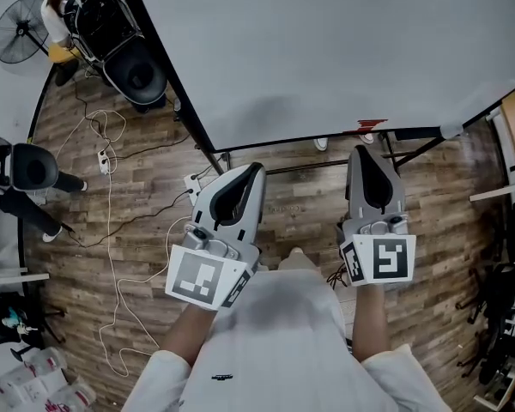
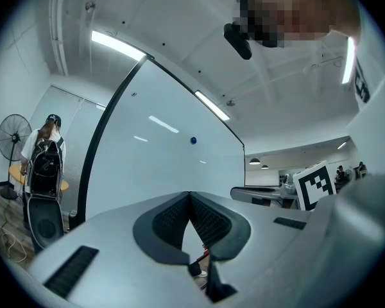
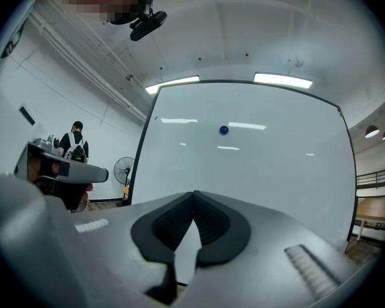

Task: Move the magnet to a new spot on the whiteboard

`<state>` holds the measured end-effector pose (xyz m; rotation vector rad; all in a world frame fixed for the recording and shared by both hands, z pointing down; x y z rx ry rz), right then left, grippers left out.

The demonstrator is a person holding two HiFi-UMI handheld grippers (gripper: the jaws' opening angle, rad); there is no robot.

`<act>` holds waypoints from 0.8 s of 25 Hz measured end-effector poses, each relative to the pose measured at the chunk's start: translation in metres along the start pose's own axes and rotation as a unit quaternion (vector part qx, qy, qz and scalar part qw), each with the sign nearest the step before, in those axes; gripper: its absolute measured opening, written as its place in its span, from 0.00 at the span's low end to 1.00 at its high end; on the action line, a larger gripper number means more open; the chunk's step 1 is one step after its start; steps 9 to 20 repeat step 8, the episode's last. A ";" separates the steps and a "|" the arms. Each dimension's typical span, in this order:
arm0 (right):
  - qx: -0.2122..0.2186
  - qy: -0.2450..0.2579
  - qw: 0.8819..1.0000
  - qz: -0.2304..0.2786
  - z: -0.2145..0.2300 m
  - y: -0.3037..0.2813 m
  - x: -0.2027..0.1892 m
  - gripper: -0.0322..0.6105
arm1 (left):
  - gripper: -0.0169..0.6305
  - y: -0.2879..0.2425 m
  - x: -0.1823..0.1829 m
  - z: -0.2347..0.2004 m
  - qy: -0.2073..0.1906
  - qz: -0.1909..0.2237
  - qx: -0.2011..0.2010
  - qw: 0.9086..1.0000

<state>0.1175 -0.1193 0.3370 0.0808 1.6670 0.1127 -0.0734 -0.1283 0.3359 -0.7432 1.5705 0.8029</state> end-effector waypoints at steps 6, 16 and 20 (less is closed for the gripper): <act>0.013 -0.003 1.000 0.004 0.020 0.000 0.002 0.06 | 0.04 -0.017 0.001 0.019 -0.002 0.002 0.007 1.000; 0.016 -0.004 1.000 0.004 0.028 0.002 0.002 0.06 | 0.04 -0.021 0.001 0.027 -0.003 0.002 0.009 1.000; 0.016 -0.004 1.000 0.004 0.028 0.002 0.002 0.06 | 0.04 -0.021 0.001 0.027 -0.003 0.002 0.009 1.000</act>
Point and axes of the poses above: the fingertips, and each gripper's own axes: y backward along the fingers, z to its right, x out of its top, the point moved 5 cm from there along y, backward along the fingers, and after that the axes turned 12 degrees about -x, right-handed, at the moved point
